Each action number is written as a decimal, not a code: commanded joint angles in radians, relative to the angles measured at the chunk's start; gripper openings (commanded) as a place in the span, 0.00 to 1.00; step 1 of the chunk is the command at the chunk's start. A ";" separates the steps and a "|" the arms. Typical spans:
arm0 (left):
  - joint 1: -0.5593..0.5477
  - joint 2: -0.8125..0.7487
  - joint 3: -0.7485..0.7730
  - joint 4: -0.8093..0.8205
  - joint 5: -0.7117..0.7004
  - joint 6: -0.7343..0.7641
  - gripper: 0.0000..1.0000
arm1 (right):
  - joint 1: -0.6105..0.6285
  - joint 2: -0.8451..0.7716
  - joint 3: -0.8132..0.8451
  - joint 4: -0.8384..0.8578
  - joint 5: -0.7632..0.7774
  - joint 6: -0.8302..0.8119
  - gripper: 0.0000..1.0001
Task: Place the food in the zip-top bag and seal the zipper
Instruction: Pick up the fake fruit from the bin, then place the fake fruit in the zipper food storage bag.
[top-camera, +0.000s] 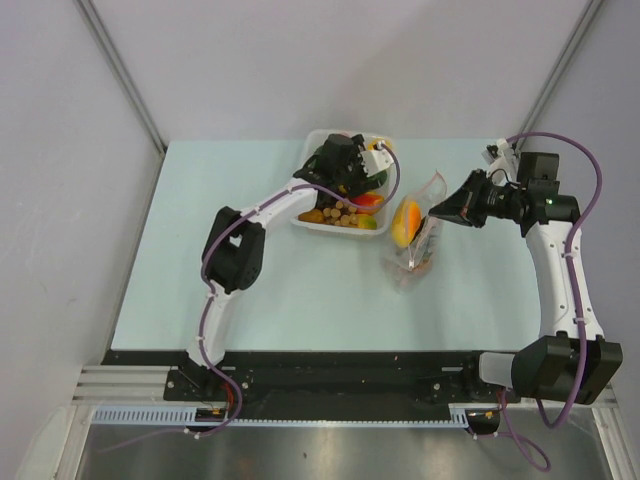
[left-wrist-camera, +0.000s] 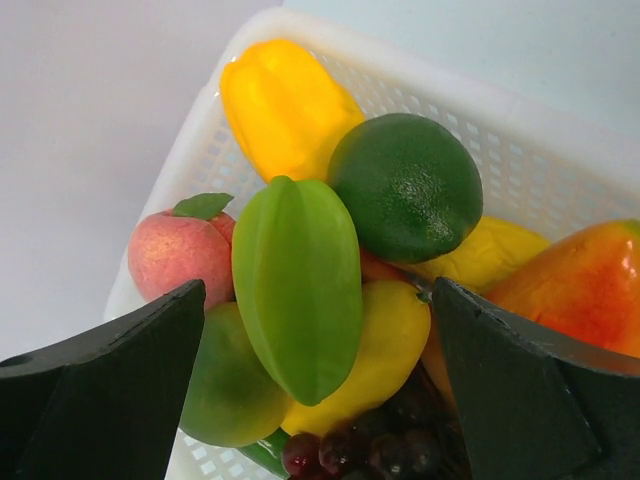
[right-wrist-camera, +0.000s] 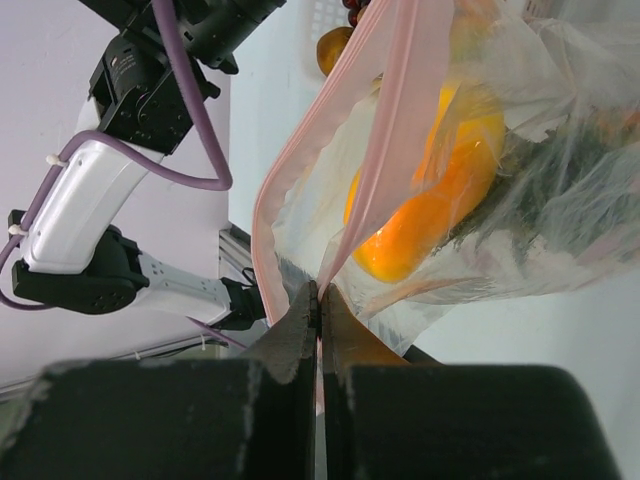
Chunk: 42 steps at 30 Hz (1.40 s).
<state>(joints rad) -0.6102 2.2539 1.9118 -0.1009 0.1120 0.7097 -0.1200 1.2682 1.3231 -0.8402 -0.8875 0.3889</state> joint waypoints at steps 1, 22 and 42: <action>0.001 0.024 0.073 -0.008 -0.003 0.076 0.96 | 0.003 0.002 -0.001 0.007 -0.004 -0.012 0.00; 0.001 -0.307 0.001 -0.011 0.020 -0.140 0.43 | 0.066 -0.009 -0.004 0.049 0.032 -0.005 0.00; -0.226 -0.577 -0.079 -0.203 0.258 -1.177 0.47 | 0.117 -0.007 -0.053 0.076 0.171 0.028 0.00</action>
<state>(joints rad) -0.8127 1.6543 1.8679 -0.2813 0.3107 -0.2241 -0.0029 1.2739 1.2766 -0.7742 -0.7296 0.4175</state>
